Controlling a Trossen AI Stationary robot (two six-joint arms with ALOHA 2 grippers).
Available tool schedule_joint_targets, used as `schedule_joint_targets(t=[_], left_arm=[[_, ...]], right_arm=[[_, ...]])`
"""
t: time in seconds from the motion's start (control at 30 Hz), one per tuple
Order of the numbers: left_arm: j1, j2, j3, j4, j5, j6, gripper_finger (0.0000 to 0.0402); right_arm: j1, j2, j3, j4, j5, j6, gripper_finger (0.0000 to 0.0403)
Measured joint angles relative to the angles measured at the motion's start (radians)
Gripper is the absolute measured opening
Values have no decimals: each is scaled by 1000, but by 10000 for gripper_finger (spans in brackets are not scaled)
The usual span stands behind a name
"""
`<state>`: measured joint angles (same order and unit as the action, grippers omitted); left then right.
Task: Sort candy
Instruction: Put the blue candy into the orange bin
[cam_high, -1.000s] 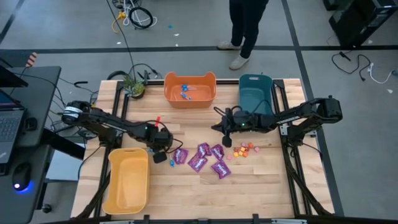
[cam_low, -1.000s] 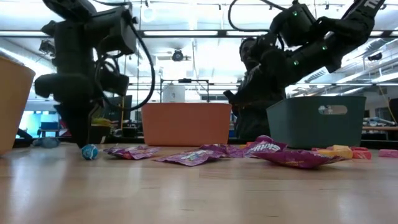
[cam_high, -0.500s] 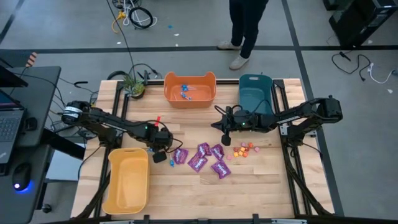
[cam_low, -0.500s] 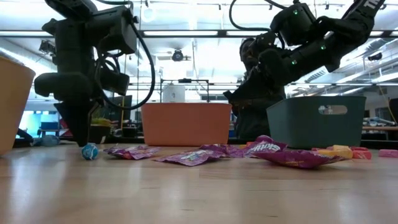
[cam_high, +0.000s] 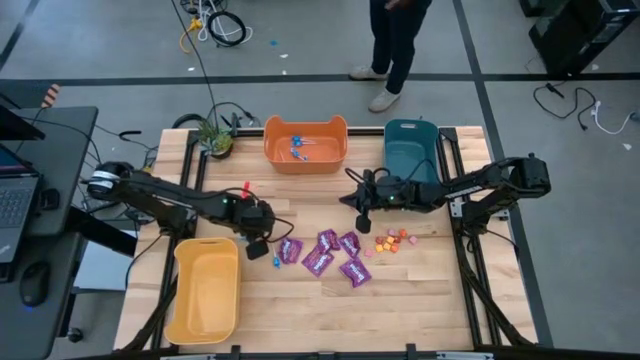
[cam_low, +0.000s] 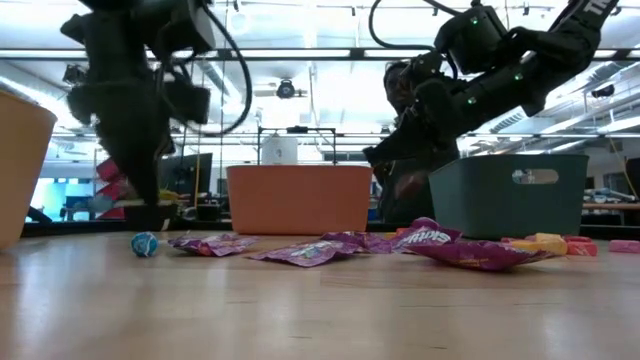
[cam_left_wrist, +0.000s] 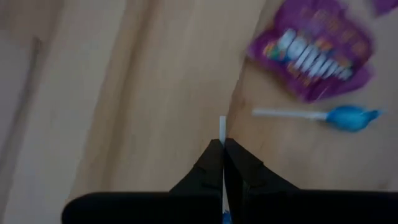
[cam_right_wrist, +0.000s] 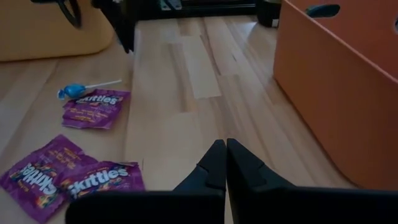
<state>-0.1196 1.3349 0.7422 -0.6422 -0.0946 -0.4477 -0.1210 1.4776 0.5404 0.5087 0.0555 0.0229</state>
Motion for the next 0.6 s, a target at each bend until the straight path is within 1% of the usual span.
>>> schedule_joint_targets(t=[0.2, 0.27, 0.37, 0.6], left_arm=[[0, -99, 0, 8, -59, 8, 0], [0, -126, 0, 37, -83, 31, 0], [1, -161, 0, 113, -119, 90, 0], [38, -203, 0, 330, -208, 305, 0]], right_arm=[[-13, 0, 0, 45, 0, -20, 0], [-15, 0, 0, 69, 0, -26, 0], [-19, 0, 0, 99, -1, -32, 0], [-34, 0, 0, 143, -3, -45, 0]])
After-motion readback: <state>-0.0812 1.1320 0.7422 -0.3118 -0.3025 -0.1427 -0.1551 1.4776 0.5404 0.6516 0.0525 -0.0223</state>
